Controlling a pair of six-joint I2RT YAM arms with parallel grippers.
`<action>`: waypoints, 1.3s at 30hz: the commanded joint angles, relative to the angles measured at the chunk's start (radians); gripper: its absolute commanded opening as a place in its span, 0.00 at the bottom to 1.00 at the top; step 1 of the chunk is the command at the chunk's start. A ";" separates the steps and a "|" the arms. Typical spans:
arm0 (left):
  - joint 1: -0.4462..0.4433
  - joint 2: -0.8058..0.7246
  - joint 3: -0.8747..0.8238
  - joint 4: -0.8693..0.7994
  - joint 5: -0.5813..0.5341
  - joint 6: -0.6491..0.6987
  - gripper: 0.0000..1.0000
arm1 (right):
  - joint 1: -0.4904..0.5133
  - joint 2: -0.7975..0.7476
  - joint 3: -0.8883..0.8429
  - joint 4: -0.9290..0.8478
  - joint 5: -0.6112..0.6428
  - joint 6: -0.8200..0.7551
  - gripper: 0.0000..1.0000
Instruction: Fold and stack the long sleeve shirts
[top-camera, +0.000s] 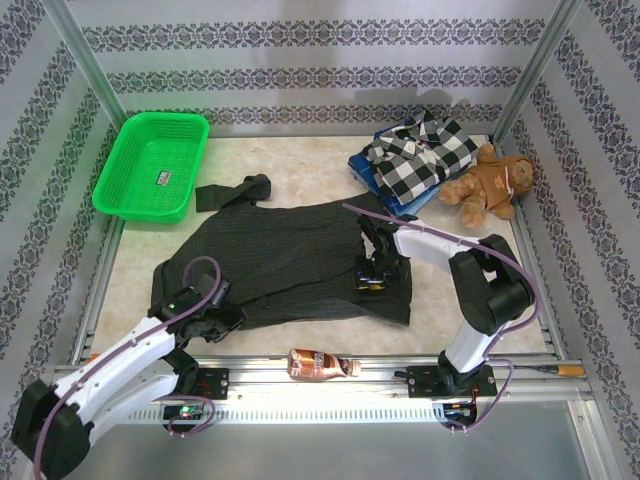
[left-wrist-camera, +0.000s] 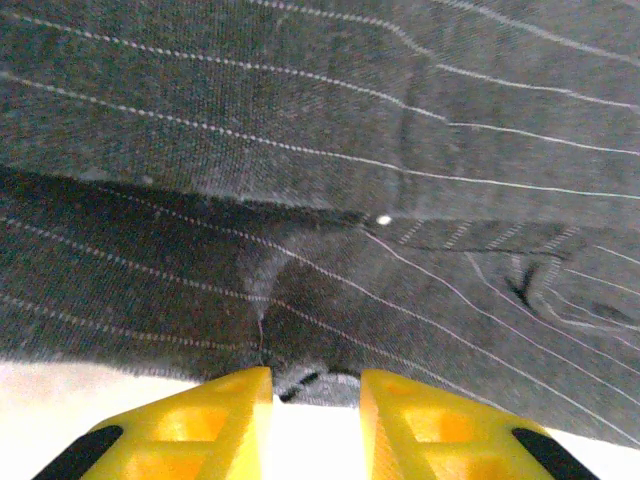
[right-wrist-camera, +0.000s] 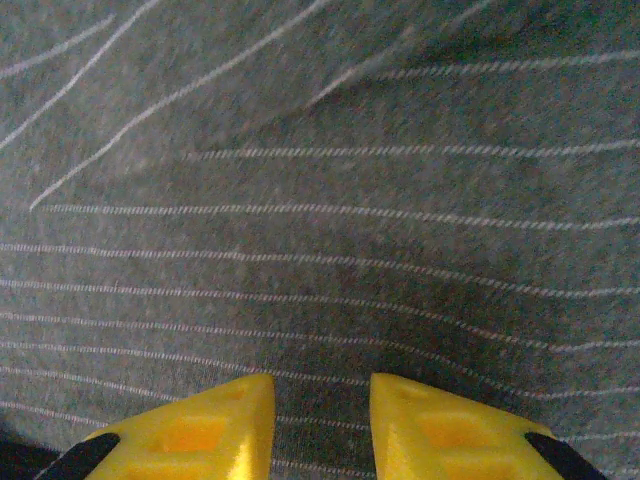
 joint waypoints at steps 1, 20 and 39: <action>-0.013 -0.066 0.026 -0.072 -0.047 -0.043 0.33 | 0.006 -0.002 -0.031 0.006 -0.020 -0.012 0.32; 0.257 0.479 0.277 0.169 0.036 0.194 0.77 | -0.098 0.147 0.110 0.037 0.035 0.016 0.39; 0.337 0.619 0.252 0.293 -0.048 0.375 0.81 | -0.279 -0.122 0.093 -0.082 -0.029 -0.112 0.63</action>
